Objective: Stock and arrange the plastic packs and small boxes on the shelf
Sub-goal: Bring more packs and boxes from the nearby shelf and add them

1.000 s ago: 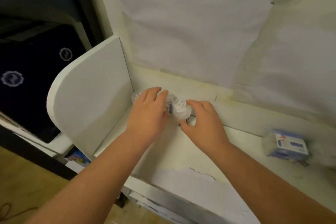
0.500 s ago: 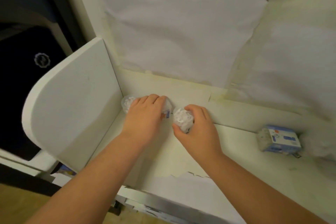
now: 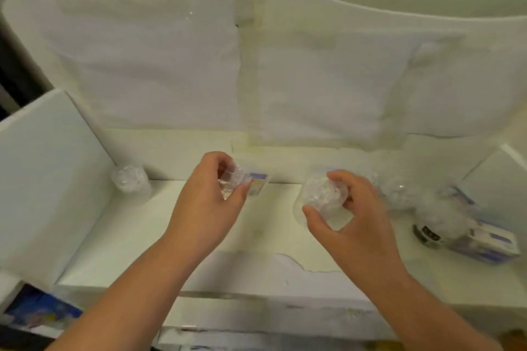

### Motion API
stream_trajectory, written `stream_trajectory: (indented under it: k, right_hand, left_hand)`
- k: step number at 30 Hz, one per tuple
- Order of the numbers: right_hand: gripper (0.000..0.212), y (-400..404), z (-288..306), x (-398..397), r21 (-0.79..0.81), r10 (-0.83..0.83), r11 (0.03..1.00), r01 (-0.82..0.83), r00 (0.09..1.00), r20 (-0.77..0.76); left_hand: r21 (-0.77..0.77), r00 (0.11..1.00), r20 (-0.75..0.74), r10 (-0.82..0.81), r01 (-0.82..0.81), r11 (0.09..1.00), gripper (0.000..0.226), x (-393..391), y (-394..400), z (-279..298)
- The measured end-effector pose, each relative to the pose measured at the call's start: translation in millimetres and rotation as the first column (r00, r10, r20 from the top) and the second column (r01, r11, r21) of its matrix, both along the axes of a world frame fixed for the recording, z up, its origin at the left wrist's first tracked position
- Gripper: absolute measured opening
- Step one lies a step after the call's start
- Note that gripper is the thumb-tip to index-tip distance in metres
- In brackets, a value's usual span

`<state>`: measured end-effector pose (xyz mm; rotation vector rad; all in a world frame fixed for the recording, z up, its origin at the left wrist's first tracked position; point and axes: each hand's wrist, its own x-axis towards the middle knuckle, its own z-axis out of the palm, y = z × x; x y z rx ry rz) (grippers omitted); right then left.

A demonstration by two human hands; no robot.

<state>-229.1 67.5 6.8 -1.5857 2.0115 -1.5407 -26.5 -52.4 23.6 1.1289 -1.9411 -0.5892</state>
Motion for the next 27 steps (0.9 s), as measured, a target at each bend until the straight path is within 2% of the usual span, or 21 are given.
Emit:
stream_trajectory:
  k: [4, 11, 13, 16, 22, 27]
  right_hand:
    - [0.052, 83.1, 9.7, -34.8, -0.037, -0.073, 0.997, 0.074, 0.997, 0.027]
    - [0.053, 247.2, 12.4, -89.4, -0.034, -0.174, 0.984, 0.174, 0.985, -0.016]
    - [0.054, 292.3, 13.3, -107.5, -0.023, -0.210, 0.978, 0.209, 0.976, -0.062]
    - [0.054, 355.7, 11.9, -135.9, 0.010, -0.275, 0.961, 0.276, 0.960, -0.053]
    - [0.054, 457.0, 7.0, -185.6, 0.007, -0.502, 0.865, 0.502, 0.865, -0.016]
    - [0.060, 510.8, -6.6, -228.1, 0.113, -0.617, 0.784, 0.611, 0.786, 0.030]
  left_hand:
    - [0.013, 0.991, -0.062, -0.122, 0.123, 0.992, 0.047, -53.2, 61.4, 14.4]
    - [-0.006, 0.942, -0.131, -0.309, 0.311, 0.950, 0.034, -133.5, 197.5, 29.0]
    - [-0.006, 0.922, -0.157, -0.354, 0.358, 0.934, 0.033, -156.6, 235.1, 33.0]
    - [-0.007, 0.885, -0.178, -0.431, 0.437, 0.900, 0.034, -193.7, 286.9, 35.9]
    - [0.003, 0.810, -0.186, -0.556, 0.566, 0.824, 0.036, -269.4, 368.9, 37.2]
    - [-0.001, 0.764, -0.169, -0.622, 0.631, 0.776, 0.033, -329.4, 413.0, 34.7]
